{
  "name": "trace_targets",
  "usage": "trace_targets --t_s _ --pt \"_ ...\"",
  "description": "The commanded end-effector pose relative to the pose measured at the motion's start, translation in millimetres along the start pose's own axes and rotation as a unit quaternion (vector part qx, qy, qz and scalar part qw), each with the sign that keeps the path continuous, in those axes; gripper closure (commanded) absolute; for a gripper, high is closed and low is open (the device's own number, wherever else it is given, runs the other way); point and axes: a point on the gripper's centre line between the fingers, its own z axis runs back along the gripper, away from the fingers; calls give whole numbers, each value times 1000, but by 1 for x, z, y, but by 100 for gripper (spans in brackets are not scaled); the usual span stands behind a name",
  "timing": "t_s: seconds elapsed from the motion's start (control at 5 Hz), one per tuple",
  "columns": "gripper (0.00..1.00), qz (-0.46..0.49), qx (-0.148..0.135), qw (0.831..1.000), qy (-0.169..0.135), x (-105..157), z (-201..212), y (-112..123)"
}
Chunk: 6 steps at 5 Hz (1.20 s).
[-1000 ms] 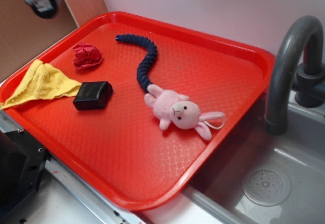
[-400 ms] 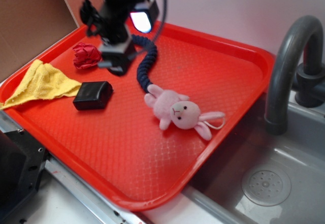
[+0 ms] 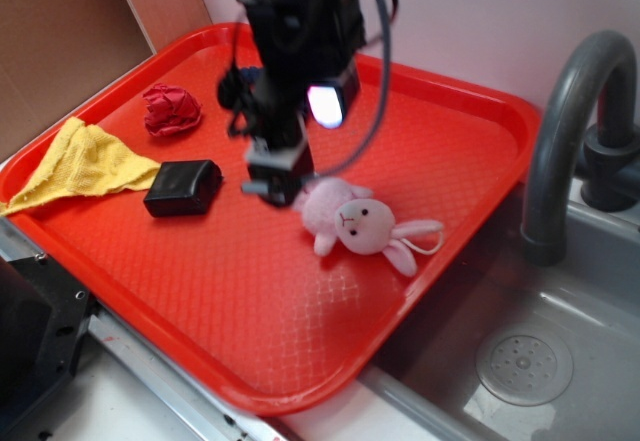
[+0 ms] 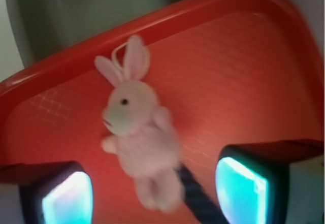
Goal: Grab the pink bunny.
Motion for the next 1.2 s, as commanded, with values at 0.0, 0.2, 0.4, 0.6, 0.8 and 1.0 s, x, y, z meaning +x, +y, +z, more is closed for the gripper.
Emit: trace_targets --t_s 0.0,0.2,0.4,0.6,0.8,1.0 --pt "0 -44 -20 999 15 26 -31 -32" --pt "0 -47 -17 998 43 33 -51 -40" --pt "0 -35 -11 997 60 34 -61 -40" --pt "81 -35 -3 996 79 28 -74 -40" --pt "100 -12 2 997 80 23 -68 -39" --pt "100 29 22 997 62 11 -28 -29"
